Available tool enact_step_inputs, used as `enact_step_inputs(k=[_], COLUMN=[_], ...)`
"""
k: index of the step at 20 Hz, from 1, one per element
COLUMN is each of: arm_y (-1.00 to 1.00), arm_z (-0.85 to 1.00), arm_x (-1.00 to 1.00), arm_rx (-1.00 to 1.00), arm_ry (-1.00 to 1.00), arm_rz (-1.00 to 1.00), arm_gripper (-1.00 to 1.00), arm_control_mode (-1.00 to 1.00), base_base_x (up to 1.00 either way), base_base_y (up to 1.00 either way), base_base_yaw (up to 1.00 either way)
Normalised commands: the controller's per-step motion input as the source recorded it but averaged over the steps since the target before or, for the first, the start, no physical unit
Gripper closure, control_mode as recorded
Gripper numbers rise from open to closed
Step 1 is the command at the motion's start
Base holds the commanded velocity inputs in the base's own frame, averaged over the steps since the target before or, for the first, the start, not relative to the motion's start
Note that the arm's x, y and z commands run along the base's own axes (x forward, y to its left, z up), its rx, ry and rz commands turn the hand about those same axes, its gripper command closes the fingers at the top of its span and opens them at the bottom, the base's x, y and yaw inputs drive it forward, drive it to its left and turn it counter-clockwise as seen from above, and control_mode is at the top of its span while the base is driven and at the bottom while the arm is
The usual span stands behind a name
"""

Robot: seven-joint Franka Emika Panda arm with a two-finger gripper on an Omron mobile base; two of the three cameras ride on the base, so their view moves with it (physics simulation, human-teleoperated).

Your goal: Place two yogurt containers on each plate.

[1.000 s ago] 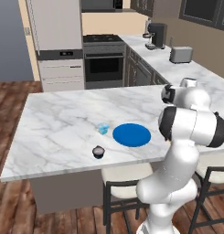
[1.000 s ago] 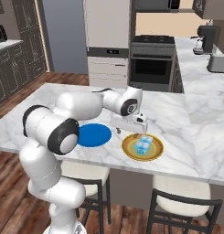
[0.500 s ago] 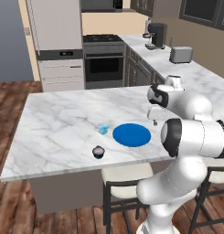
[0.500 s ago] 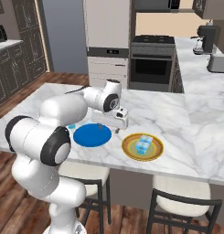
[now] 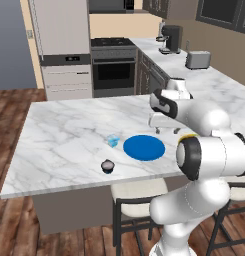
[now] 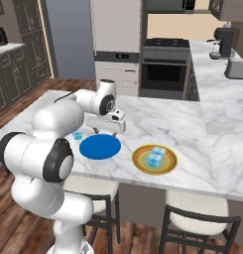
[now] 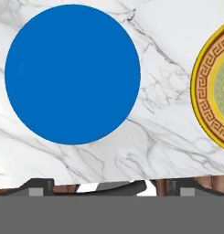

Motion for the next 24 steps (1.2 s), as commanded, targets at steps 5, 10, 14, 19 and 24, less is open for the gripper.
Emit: enact_step_inputs(k=[5, 10, 14, 19, 24], arm_y=[0.48, 0.45, 0.45, 0.46, 0.22], arm_z=[0.03, 0.0, 0.0, -0.01, -0.02], arm_x=[0.2, 0.18, 0.08, 0.04, 0.14], arm_rx=[0.0, 0.0, 0.0, -0.02, 0.0], arm_ry=[0.0, 0.0, 0.0, -0.03, -0.01], arm_rz=[0.0, 0.01, 0.06, 0.06, 0.05], arm_gripper=[-1.0, -1.0, -1.0, -1.0, -1.0], arm_control_mode=[-1.0, -1.0, -1.0, -1.0, -1.0], base_base_x=[0.0, 0.0, 0.0, 0.0, 0.0], base_base_y=[0.0, 0.0, 0.0, 0.0, 0.0], base_base_yaw=[0.0, 0.0, 0.0, 0.0, 0.0])
